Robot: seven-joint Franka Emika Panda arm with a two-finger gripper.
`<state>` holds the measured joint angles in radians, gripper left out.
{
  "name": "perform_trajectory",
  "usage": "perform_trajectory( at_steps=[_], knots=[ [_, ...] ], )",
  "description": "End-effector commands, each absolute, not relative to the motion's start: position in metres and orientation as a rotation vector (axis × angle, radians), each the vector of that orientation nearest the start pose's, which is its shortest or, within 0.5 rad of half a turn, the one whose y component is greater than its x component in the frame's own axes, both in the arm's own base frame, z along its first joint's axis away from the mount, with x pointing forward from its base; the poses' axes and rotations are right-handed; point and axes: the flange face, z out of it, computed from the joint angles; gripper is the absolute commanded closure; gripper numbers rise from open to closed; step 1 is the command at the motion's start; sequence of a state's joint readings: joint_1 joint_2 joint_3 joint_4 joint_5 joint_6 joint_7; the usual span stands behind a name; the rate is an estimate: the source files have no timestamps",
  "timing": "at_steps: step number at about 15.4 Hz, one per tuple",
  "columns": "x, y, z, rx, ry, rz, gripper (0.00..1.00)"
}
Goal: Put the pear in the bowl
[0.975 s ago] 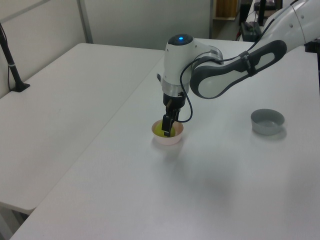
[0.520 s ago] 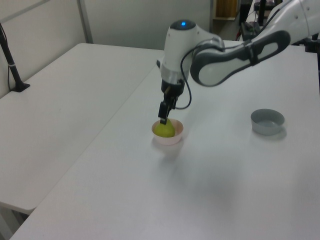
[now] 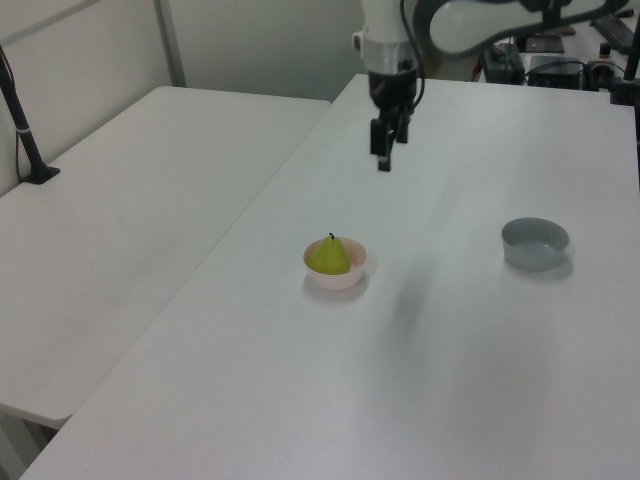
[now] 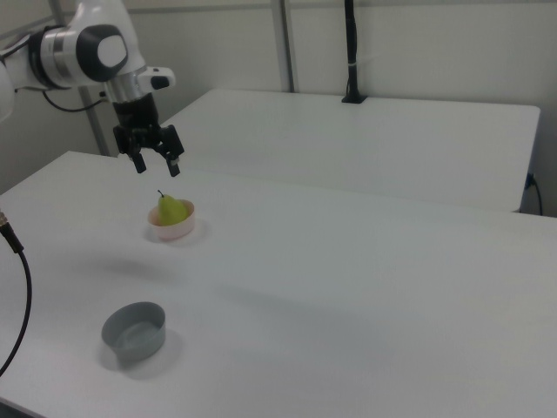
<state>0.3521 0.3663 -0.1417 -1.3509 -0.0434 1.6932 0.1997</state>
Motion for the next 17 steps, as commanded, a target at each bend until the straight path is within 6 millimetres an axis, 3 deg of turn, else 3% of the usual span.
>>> perform_trajectory(
  at_steps=[1,4,6,8,12,17],
  knots=[
    [0.622,0.088,0.535,-3.213,-0.092,0.144,0.0],
    [0.62,0.037,0.542,-3.208,-0.025,0.144,0.0],
    [0.62,0.018,0.545,-3.205,0.005,0.137,0.0],
    [0.614,0.002,0.565,-3.2,0.045,0.085,0.0],
    [0.607,0.003,0.568,-3.208,0.038,0.089,0.0],
    [0.603,-0.011,0.572,-3.195,0.076,0.086,0.0]
  ],
)
